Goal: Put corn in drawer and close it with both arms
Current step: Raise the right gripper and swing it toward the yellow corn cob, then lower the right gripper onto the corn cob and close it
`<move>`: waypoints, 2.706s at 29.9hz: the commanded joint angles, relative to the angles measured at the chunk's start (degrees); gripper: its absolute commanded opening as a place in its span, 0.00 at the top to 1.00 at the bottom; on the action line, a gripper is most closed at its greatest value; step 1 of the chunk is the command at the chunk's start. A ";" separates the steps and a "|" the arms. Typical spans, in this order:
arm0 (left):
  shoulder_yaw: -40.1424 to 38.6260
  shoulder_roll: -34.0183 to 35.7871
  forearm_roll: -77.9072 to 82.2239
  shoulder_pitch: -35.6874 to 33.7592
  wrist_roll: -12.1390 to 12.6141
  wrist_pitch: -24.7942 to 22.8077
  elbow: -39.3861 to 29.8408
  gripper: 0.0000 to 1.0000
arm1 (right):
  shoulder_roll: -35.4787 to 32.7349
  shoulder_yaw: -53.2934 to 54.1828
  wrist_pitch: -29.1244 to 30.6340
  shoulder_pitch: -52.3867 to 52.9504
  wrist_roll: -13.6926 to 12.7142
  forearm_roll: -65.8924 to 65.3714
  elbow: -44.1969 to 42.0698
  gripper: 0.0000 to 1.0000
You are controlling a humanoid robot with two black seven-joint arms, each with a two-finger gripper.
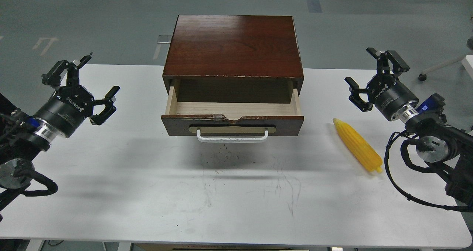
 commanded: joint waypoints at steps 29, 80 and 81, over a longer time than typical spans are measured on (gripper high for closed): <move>0.10 0.27 0.00 -1.93 0.00 -0.01 -0.53 0.01 | -15.72 -0.53 1.74 8.98 0.00 -35.30 6.83 0.00; 0.01 0.62 0.00 -1.93 0.00 -0.01 -0.80 0.01 | -6.41 -38.76 -4.37 21.20 0.00 -85.95 4.73 0.17; 0.01 0.62 0.00 -1.93 0.00 -0.01 -0.80 0.01 | -6.41 -39.11 -4.37 21.11 0.00 -85.95 4.73 0.28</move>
